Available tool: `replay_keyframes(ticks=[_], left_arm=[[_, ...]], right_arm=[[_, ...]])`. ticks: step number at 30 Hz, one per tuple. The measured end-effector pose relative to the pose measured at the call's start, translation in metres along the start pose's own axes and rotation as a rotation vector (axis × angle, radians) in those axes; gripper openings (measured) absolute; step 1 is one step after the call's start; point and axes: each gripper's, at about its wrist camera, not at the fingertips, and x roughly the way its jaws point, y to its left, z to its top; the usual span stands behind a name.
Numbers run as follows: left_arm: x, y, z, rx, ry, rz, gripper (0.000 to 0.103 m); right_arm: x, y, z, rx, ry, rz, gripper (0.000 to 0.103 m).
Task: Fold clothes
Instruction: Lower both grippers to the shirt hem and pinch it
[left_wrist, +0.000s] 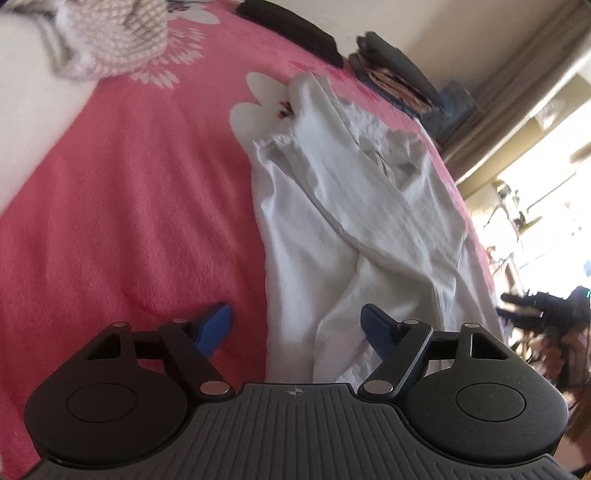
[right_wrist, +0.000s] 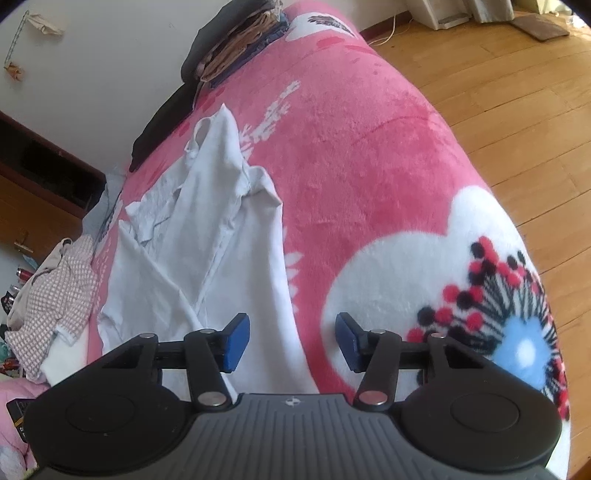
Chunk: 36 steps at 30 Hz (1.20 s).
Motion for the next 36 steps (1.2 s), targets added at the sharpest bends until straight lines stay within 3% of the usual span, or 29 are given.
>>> replay_keyframes(ticks=[2,9,12,14,15,18,22,36], left_arm=[[-0.004,0.0,0.0,-0.015,-0.007,-0.01,0.077],[-0.026,0.0,0.003,-0.088,-0.111,-0.151,0.084],[-0.017,-0.002,0.008,-0.058,-0.087,-0.07,0.081],[-0.003,-0.008,0.008,0.016,-0.024,0.042,0.065],[0.004,-0.012,0.007,0.061,0.003,0.078,0.062],[0.01,-0.021,-0.001,0.189,0.015,0.115,0.062],[0.006,-0.023,-0.009,0.184,0.051,0.038,0.062],[-0.001,-0.014,-0.04,0.084,0.19,-0.085,0.062]], right_arm=[[0.001,-0.003,0.002,0.02,-0.003,0.008,0.055],[0.003,-0.011,-0.001,0.064,-0.002,0.044,0.055],[0.003,-0.011,0.001,0.077,-0.006,0.051,0.055],[0.005,-0.011,0.002,0.084,-0.01,0.05,0.055],[0.006,-0.01,0.002,0.082,-0.01,0.047,0.055],[0.009,-0.009,0.0,0.074,-0.003,0.043,0.055],[0.009,-0.011,-0.007,0.075,0.022,0.051,0.055],[0.006,-0.03,-0.041,0.198,0.202,0.181,0.055]])
